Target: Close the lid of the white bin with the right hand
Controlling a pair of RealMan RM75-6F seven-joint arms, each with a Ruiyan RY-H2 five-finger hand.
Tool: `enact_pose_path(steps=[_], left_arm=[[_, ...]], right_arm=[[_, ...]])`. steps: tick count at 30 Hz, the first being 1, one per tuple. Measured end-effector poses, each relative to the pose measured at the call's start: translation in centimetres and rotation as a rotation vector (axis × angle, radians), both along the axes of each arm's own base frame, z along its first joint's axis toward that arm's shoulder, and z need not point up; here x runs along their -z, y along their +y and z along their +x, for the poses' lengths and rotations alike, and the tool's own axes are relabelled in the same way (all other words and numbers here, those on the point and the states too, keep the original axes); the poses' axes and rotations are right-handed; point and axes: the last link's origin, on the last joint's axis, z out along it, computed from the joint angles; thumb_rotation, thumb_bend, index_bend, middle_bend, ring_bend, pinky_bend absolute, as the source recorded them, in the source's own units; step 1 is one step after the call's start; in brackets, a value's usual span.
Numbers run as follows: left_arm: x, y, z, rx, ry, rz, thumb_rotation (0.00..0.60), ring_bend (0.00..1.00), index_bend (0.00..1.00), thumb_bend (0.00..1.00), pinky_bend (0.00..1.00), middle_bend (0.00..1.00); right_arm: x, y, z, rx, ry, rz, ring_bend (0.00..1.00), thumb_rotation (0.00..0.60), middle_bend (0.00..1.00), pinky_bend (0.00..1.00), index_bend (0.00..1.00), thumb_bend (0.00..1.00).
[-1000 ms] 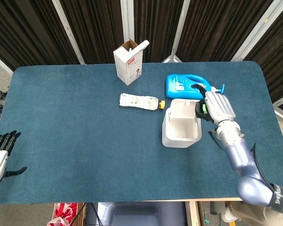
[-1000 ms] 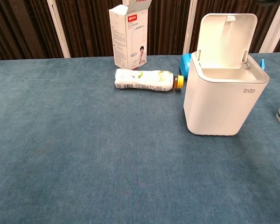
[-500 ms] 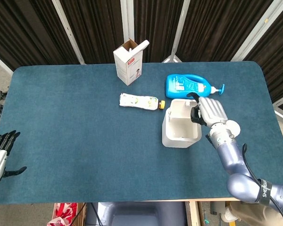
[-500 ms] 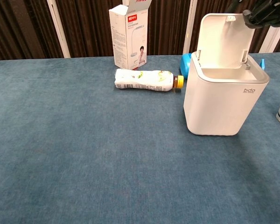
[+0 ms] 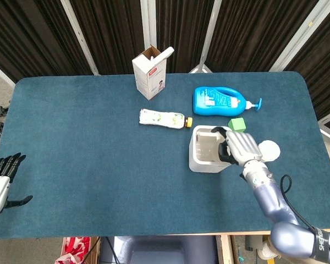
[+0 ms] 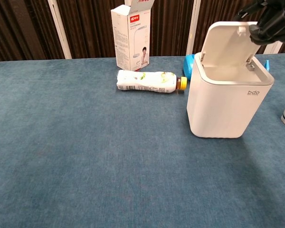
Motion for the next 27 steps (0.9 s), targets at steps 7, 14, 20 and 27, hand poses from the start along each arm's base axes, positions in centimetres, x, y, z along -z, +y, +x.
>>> enact_pose_path(steps=[7,14,20,27], left_arm=[[0.0,0.0,0.0,0.001,0.002,0.000,0.600,0.00,0.00,0.00,0.00,0.00],[0.1,-0.1,0.1,0.004,0.002,-0.004,0.600,0.00,0.00,0.00,0.00,0.00],[0.1,-0.1,0.1,0.005,0.000,-0.006,0.600,0.00,0.00,0.00,0.00,0.00],[0.1,-0.1,0.1,0.004,0.000,-0.007,0.600,0.00,0.00,0.00,0.00,0.00]], right_arm=[[0.2,1.4,-0.2,-0.007,0.003,0.025,0.86,0.600,0.81,0.83,0.25,0.78],[0.6,2.2,-0.6,-0.002,0.005,0.050,0.86,0.600,0.81,0.83,0.25,0.78],[1.4,3.0,-0.9,-0.012,0.004,0.070,0.86,0.600,0.81,0.83,0.25,0.78],[2.6,3.8,-1.3,-0.017,0.012,0.089,0.86,0.600,0.81,0.83,0.25,0.78]])
